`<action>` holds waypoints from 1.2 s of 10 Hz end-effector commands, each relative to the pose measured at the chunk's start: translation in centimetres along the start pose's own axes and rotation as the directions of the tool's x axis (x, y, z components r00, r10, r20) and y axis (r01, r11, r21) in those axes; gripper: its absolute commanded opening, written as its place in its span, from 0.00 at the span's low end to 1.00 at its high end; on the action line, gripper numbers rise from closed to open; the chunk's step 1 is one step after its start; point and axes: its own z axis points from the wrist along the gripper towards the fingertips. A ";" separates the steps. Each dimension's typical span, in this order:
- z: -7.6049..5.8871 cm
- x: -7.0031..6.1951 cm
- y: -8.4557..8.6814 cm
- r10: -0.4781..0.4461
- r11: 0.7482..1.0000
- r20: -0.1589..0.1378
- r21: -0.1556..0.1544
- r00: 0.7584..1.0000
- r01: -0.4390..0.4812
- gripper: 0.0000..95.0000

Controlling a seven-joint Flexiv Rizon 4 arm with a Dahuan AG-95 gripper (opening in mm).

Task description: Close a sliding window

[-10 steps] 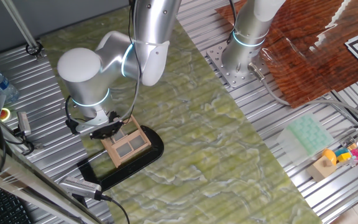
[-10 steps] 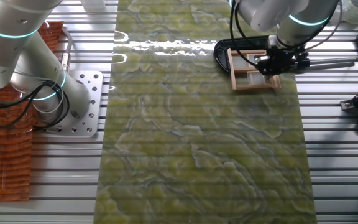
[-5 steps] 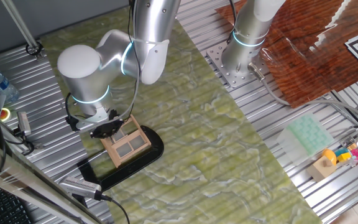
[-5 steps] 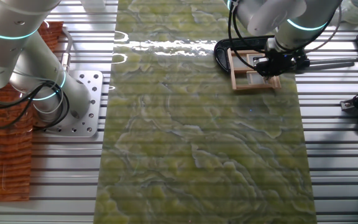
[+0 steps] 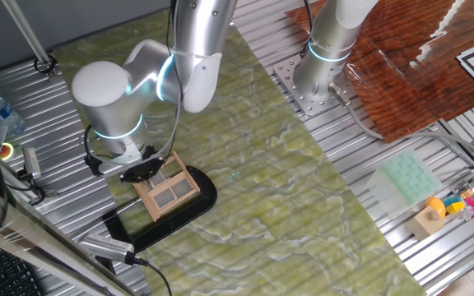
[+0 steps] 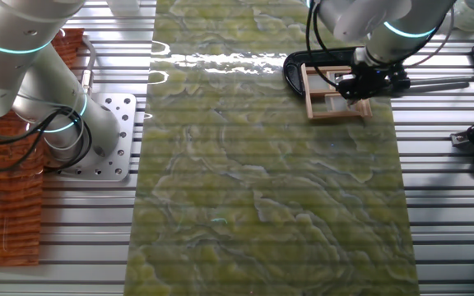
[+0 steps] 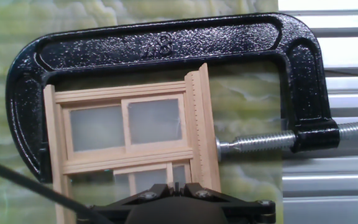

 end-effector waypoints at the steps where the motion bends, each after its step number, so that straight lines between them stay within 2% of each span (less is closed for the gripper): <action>1: 0.2 0.1 0.5 0.006 1.000 0.013 -0.016 1.000 -0.006 0.00; 3: -0.4 -0.1 0.8 0.025 0.999 0.016 -0.022 1.000 -0.025 0.00; 4: -1.1 -0.4 1.3 0.056 0.996 0.017 -0.068 0.998 -0.055 0.00; 5: -1.5 -0.6 1.5 0.072 0.994 0.014 -0.078 0.997 -0.071 0.00; 10: -2.5 -1.2 0.4 0.068 0.997 0.014 -0.043 0.998 -0.067 0.00; 12: -2.4 -1.1 0.1 0.032 0.999 0.018 -0.029 0.999 -0.031 0.00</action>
